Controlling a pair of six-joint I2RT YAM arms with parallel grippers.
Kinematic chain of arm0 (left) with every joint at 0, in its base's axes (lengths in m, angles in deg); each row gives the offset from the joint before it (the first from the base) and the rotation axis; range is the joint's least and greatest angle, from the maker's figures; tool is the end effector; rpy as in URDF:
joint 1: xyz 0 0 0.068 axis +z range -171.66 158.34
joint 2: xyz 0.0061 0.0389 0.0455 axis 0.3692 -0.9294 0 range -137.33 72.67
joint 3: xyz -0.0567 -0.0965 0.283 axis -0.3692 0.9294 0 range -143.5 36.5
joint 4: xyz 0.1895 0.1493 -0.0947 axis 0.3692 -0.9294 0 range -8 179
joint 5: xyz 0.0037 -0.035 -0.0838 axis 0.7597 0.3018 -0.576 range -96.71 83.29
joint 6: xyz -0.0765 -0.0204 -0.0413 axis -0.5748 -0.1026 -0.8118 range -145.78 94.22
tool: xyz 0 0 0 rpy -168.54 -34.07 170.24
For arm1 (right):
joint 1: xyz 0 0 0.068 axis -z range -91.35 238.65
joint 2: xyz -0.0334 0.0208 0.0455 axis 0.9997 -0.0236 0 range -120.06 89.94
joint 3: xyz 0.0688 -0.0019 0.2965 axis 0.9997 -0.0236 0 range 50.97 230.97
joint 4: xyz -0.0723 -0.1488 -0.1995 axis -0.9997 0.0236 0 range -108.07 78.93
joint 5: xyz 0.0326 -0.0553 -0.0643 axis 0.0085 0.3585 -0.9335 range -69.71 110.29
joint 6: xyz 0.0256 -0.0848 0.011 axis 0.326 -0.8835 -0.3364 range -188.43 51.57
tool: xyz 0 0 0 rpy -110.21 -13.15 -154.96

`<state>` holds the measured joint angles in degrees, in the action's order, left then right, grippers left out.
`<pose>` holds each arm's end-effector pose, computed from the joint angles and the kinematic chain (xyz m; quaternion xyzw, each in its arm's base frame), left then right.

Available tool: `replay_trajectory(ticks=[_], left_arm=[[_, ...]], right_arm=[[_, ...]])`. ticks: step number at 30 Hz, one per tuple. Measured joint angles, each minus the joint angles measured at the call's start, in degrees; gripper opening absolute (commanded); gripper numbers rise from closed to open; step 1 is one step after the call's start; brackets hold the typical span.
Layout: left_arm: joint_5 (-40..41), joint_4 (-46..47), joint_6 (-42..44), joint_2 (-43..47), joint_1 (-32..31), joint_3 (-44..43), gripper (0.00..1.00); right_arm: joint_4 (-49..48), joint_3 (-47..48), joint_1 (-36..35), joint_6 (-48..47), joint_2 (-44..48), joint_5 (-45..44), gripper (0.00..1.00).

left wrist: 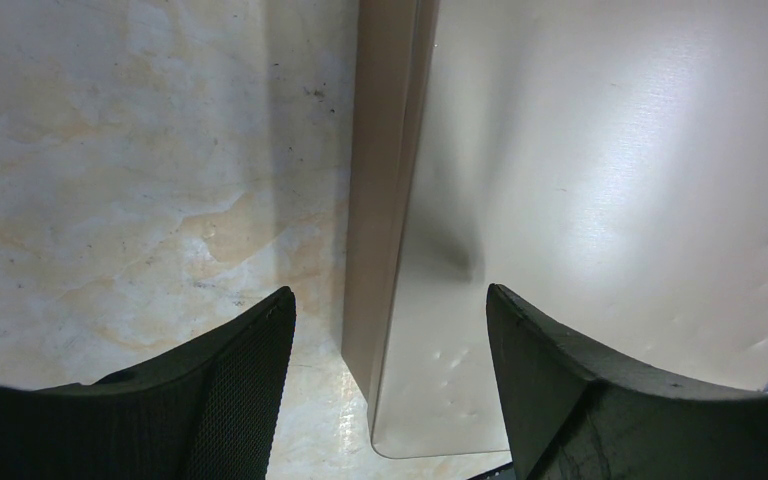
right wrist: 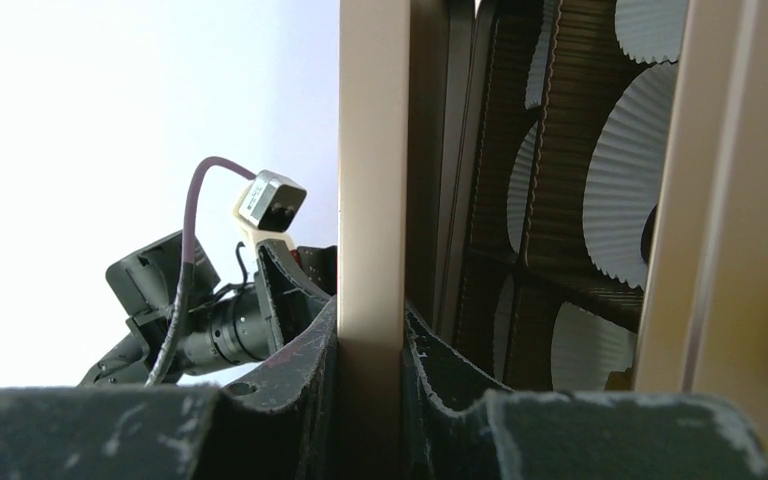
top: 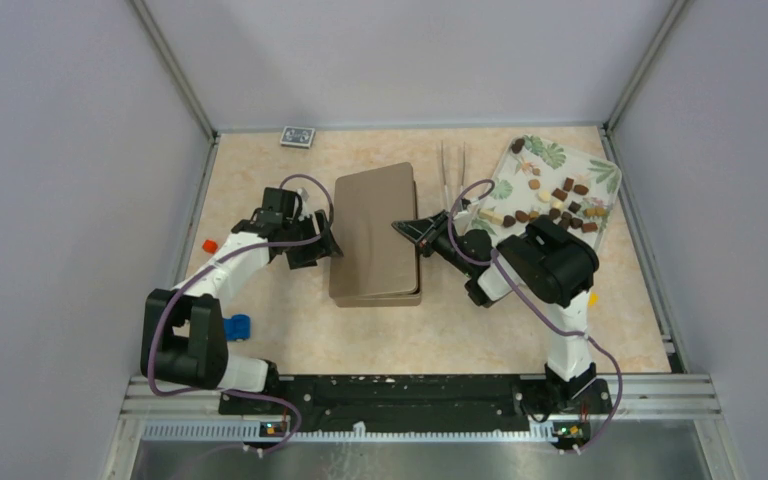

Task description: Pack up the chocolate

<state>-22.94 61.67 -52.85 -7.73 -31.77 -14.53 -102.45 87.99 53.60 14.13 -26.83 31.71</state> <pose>0.2855 -0.0734 0.2135 -0.0999 0.9441 -0.2187 0.2258 0.3244 0.2467 0.1624 0.2048 0.6469 0.6606 0.3211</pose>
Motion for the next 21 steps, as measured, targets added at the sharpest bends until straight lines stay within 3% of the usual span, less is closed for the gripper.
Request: replay_trajectory(ticks=[12,17,21], left_arm=[[0.15,0.76,-0.04,2.95,0.00,0.00,0.76],[0.04,1.05,-0.04,3.28,0.00,0.00,0.87],[-1.07,1.92,-0.39,2.49,0.00,0.00,0.83]], right_arm=[[0.02,0.31,0.22,0.59,-0.15,-0.20,0.00],[0.07,0.74,0.37,0.57,-0.26,-0.22,0.00],[0.13,0.98,0.37,0.48,-0.42,-0.13,0.00]])
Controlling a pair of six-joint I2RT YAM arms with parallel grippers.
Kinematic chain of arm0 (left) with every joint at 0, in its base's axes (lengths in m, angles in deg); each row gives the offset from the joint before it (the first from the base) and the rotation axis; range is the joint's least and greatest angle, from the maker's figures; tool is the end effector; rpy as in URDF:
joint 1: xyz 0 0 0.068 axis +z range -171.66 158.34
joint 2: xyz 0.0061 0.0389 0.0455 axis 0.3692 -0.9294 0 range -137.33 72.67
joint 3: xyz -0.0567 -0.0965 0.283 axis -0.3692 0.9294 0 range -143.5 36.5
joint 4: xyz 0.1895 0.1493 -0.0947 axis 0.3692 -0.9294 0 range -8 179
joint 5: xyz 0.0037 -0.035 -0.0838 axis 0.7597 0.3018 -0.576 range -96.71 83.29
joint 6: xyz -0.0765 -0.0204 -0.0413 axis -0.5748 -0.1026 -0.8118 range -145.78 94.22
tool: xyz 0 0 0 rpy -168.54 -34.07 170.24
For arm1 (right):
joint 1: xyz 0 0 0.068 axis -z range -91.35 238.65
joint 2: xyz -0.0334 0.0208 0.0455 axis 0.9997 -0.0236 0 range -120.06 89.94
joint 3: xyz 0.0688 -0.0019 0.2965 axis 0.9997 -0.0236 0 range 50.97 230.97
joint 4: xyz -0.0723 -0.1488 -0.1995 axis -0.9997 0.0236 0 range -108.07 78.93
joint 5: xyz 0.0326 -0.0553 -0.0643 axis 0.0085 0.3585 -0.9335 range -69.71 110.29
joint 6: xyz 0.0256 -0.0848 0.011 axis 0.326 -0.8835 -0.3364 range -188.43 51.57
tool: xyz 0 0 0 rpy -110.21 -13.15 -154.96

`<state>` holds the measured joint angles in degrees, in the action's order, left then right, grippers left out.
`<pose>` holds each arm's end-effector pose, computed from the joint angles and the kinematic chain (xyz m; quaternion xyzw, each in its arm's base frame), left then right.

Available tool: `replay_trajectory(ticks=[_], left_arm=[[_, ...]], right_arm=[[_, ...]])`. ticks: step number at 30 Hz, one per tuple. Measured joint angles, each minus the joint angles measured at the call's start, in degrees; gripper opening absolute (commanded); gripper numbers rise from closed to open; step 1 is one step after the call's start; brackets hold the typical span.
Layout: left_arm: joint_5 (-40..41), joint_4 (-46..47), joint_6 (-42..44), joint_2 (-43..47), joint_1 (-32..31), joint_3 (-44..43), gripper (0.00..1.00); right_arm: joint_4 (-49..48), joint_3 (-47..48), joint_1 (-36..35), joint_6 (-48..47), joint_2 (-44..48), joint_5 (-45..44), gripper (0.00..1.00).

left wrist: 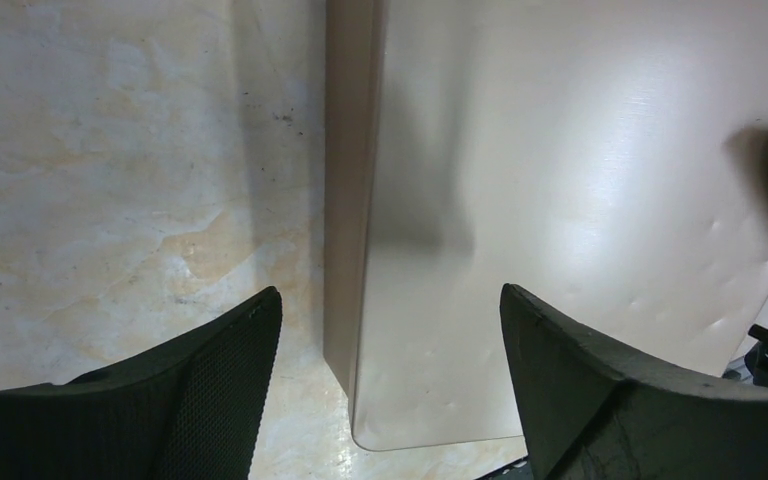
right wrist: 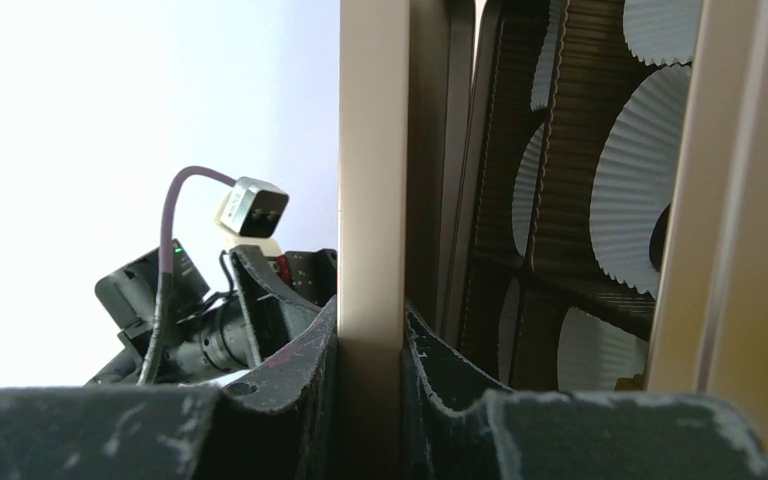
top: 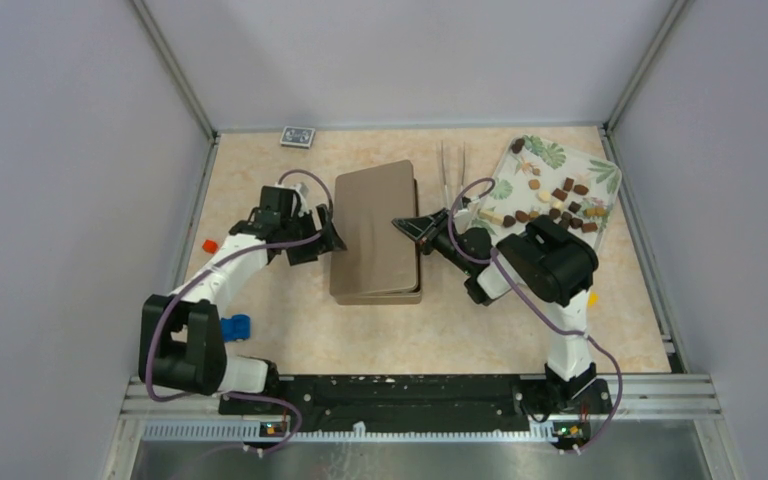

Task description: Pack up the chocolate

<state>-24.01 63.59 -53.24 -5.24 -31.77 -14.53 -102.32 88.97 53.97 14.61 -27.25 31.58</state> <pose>0.2845 -0.0747 0.2286 -0.0931 0.9322 -0.2377 0.2567 0.3294 0.2468 0.1636 0.2091 0.6427 0.6626 0.3227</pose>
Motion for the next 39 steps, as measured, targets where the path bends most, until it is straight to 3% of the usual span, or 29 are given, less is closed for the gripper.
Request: replay_trajectory(ticks=[4,6,12,22,26,39], left_arm=[[-1.22,0.90,-0.70,-2.89,0.00,0.00,0.75],[-1.66,1.33,-1.07,-3.76,0.00,0.02,0.73],[-2.38,2.45,-1.42,-4.81,0.00,0.02,0.75],[-2.97,4.04,-2.67,-7.30,0.15,0.02,0.75],[-3.26,4.55,-2.69,-7.76,0.15,0.02,0.75],[-3.50,5.31,-2.67,-7.98,0.20,0.02,0.75]], right_arm=[[0.00,0.00,0.00,-0.52,0.00,0.17,0.00],[-0.02,0.00,0.04,-1.07,0.00,0.26,0.05],[4.68,0.02,0.09,-3.50,2.40,0.37,0.25],[20.31,1.57,0.33,-10.75,10.45,-0.70,0.40],[28.55,2.47,0.33,-13.86,13.70,-1.62,0.61],[56.37,10.97,-0.81,-25.07,22.67,-9.38,0.64]])
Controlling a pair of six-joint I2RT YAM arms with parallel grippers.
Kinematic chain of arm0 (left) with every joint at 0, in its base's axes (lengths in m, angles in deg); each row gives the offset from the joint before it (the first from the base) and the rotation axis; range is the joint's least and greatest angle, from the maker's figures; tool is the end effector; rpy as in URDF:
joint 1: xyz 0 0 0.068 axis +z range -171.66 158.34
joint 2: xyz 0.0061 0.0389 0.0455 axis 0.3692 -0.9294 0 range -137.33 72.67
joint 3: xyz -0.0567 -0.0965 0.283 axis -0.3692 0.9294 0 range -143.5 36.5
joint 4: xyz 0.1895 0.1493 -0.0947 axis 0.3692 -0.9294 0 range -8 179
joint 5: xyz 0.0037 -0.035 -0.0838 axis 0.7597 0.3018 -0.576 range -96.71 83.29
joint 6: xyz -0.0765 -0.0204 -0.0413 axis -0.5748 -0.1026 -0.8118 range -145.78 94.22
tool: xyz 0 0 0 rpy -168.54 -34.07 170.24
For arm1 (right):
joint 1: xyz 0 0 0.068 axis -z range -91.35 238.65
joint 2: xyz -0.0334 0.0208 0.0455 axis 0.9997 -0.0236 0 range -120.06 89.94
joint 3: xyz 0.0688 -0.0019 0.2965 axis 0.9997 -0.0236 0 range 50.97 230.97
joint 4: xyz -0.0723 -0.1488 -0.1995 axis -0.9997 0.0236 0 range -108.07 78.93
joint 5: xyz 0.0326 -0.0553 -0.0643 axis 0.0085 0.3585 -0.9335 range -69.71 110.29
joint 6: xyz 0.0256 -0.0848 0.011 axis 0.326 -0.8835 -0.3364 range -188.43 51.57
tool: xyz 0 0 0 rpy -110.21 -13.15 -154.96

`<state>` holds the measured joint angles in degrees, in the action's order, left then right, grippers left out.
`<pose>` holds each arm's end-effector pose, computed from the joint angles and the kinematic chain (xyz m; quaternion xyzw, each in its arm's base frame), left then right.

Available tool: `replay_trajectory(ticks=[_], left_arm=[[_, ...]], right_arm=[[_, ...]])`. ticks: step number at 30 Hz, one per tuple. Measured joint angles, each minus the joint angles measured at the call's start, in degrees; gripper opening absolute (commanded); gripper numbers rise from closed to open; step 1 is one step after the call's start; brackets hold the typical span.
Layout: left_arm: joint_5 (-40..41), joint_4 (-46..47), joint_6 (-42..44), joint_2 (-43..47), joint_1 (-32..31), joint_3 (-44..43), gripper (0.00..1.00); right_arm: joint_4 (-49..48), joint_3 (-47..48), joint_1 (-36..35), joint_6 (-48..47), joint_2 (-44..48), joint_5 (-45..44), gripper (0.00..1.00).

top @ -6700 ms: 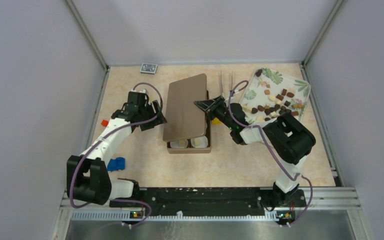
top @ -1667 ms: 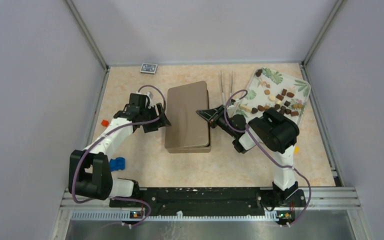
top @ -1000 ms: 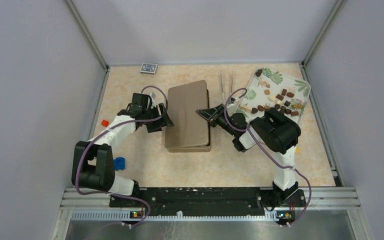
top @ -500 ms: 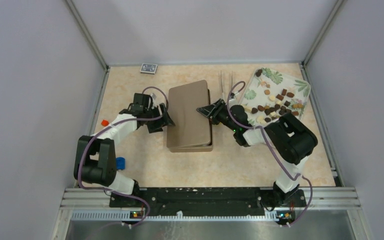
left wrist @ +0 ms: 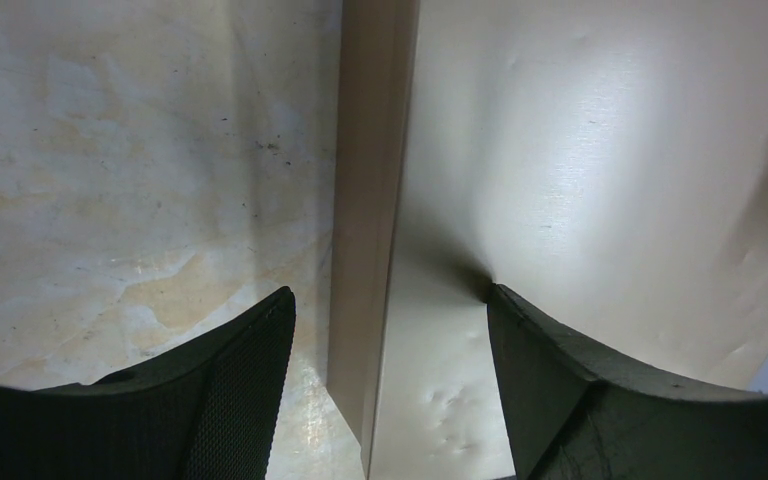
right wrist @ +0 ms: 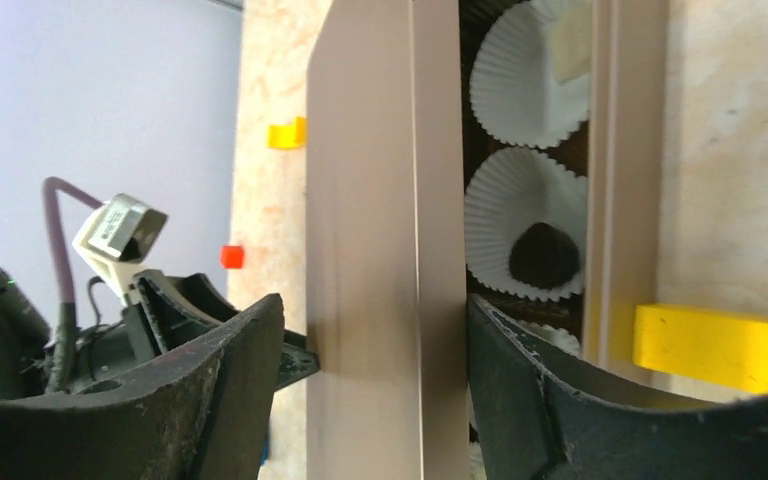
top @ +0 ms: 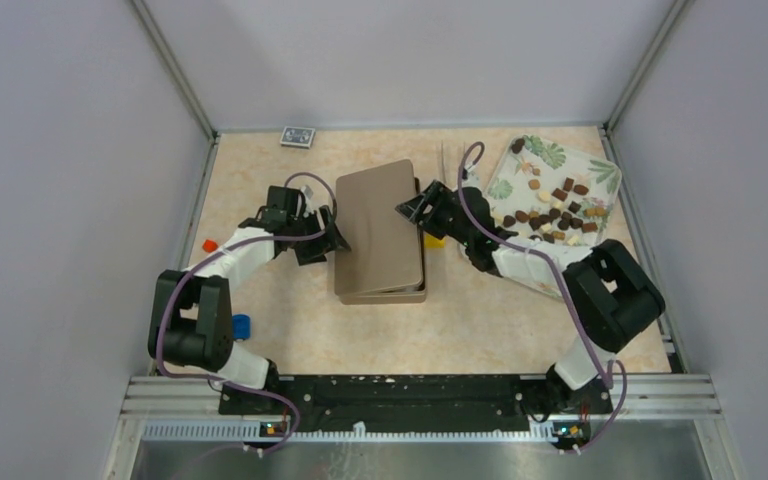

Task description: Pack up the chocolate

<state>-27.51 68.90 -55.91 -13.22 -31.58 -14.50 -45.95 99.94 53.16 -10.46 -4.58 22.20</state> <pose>0.3076 -0.0824 0.1982 -0.1112 0.9330 -0.2631 0.2190 0.3261 0.2357 0.2313 0.1477 0.7936 0.4388 0.3946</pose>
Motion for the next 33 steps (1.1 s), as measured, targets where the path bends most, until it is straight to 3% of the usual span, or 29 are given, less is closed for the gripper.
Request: replay_trajectory(ticks=[12,27,30,33], left_arm=[[0.48,-0.04,0.15,-0.81,-1.03,-0.02,0.76],[0.46,0.02,0.31,-3.56,-2.29,-4.15,0.75],[0.09,0.07,0.24,-5.70,-2.47,-4.94,0.74],[-0.83,0.44,0.17,-6.32,-2.62,-5.29,0.71]], right_arm=[[12.31,0.98,-0.98,-6.54,6.69,-10.64,0.65],[16.09,0.52,-1.16,-9.66,7.19,-10.58,0.64],[16.85,0.35,-1.16,-10.34,6.84,-9.77,0.54],[17.62,-0.35,-1.16,-10.86,6.58,-9.38,0.38]])
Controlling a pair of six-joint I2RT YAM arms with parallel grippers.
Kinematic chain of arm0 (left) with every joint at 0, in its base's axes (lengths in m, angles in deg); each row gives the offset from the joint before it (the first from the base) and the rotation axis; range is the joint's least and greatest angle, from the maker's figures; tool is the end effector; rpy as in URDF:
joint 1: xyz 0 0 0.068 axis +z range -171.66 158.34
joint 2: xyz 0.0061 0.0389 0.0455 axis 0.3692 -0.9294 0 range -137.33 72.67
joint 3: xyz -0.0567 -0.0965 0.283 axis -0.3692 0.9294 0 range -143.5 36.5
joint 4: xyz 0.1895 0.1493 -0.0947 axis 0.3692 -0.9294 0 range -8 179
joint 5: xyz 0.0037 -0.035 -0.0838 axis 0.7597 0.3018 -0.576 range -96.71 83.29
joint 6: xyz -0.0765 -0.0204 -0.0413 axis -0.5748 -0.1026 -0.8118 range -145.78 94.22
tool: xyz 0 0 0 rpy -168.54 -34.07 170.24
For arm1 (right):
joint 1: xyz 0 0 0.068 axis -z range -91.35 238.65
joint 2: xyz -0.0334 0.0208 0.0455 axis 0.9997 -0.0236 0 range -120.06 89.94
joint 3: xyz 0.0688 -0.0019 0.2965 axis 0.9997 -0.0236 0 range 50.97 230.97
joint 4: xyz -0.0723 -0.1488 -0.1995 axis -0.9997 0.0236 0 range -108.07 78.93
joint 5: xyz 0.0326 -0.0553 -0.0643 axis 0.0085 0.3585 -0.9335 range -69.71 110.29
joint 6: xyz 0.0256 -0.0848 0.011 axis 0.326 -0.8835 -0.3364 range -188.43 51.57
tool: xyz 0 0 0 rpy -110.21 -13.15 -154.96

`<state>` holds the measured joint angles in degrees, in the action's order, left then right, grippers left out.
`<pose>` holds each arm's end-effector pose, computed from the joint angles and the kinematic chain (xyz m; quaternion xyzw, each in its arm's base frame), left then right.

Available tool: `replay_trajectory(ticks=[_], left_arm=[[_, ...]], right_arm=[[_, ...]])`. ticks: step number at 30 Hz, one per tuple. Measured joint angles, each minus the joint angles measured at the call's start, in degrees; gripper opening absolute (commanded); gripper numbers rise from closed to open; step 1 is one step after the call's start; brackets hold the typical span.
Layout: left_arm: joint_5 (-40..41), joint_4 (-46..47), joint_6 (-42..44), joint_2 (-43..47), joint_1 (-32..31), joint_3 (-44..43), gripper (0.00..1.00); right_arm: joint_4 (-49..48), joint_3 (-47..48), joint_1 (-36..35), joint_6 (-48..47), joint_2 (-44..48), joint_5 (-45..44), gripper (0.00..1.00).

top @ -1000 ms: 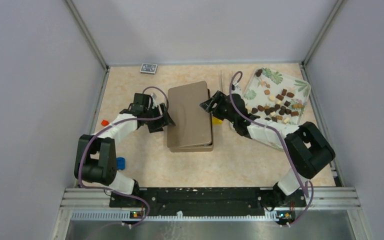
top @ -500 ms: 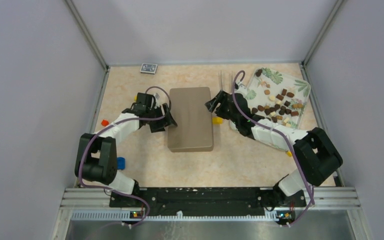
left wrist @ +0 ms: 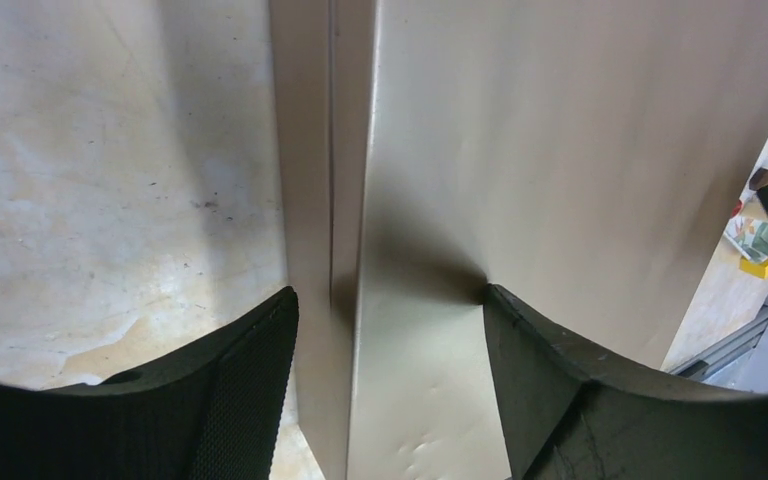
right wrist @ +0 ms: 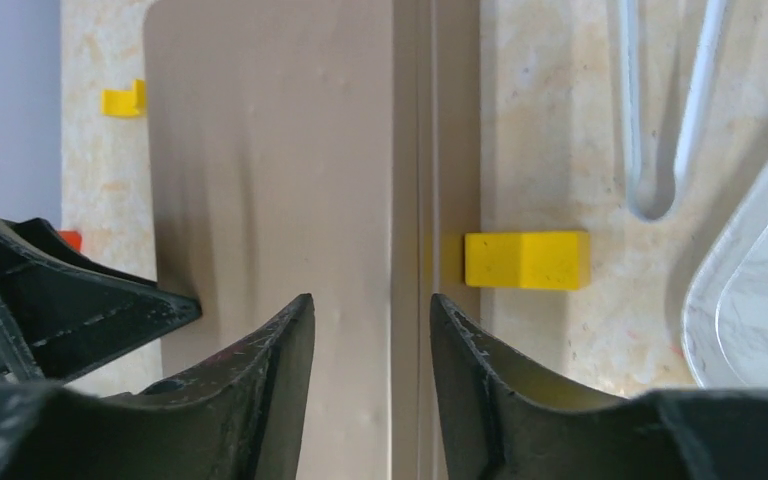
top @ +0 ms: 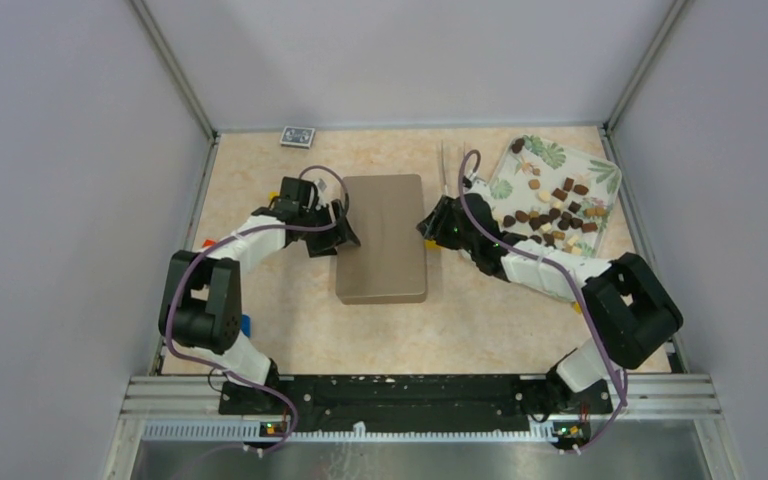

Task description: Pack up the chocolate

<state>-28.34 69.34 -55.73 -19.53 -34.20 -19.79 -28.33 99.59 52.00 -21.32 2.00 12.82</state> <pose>0.3321 -0.1039 0.1941 -0.0872 0.9358 -0.2724 0.2060 0.3020 0.2117 0.2283 0.1113 0.8535 0.2960 0.4142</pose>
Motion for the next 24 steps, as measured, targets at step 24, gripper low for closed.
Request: replay_trajectory(ticks=[24], left_arm=[[2.16,-0.48,0.11,-5.60,-0.90,-6.95,0.69]], right_arm=[[5.16,-5.57,-12.57,-8.63,15.63,-9.73,0.56]])
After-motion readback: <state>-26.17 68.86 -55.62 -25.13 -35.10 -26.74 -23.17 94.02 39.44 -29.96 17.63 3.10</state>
